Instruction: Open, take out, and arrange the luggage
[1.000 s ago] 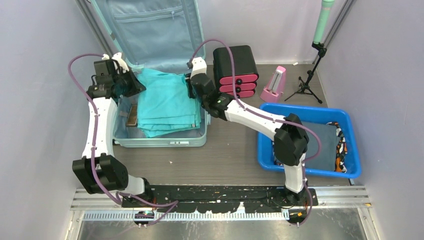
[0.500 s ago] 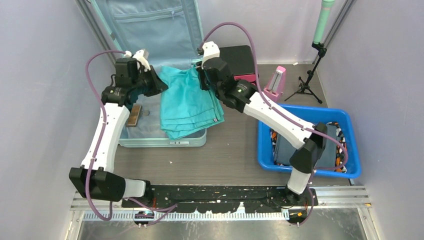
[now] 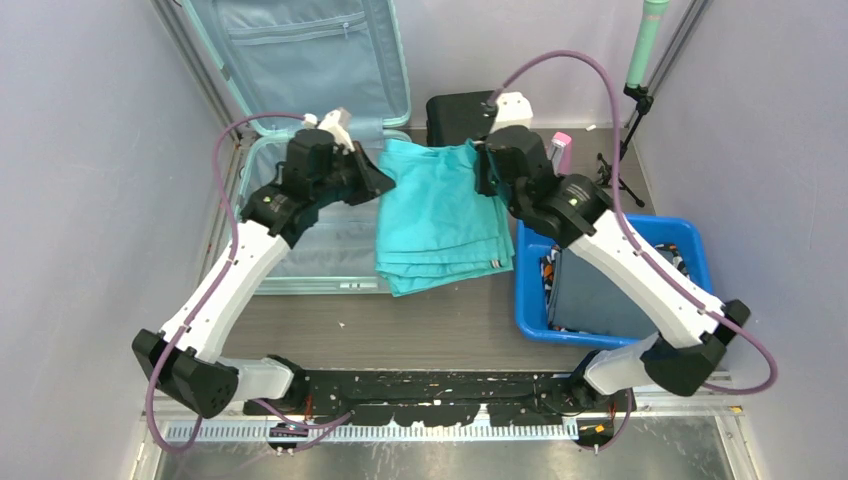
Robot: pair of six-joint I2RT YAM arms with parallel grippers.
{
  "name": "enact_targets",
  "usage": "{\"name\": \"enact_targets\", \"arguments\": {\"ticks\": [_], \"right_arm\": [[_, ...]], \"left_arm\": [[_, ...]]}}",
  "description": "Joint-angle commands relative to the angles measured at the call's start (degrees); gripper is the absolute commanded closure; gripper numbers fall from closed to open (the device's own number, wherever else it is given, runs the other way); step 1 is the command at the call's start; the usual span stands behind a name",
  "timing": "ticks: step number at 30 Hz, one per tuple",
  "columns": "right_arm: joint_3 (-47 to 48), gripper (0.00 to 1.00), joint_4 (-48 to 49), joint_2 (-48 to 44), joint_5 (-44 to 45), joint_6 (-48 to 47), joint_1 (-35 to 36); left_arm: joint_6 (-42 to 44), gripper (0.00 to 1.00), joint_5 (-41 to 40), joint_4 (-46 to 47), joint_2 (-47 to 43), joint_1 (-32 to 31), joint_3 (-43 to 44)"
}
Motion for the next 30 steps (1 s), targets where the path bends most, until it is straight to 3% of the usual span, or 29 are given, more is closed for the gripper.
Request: {"name": "enact_targets", "arguments": {"ticks": [1,15,24,30], "right_arm": [[-4.73,1.00,-3.55,-8.15,2.56,3.23,-3.42],[-7.66,1.00,-19.40,-18.09,10.32,2.74,-21.07],[-10.77,1.00,-20.43,-17.76,15.70,0.14,-28.73],[-17.32,1.00,-16.33,-18.38,12.79,-3.73,-39.94]], "left_arm": [[-4.11,1.00,-4.83,9.18,2.92,-7.37,1.68],[-11.37,1.00,-11.13,19.82,22.78,-23.21,12.21],[-11.56,1.00,-17.31,21.70,31.43,-30.00,18.66],[-13.29,1.00,-17.71,25.02,37.77,-32.96,21.29]]}}
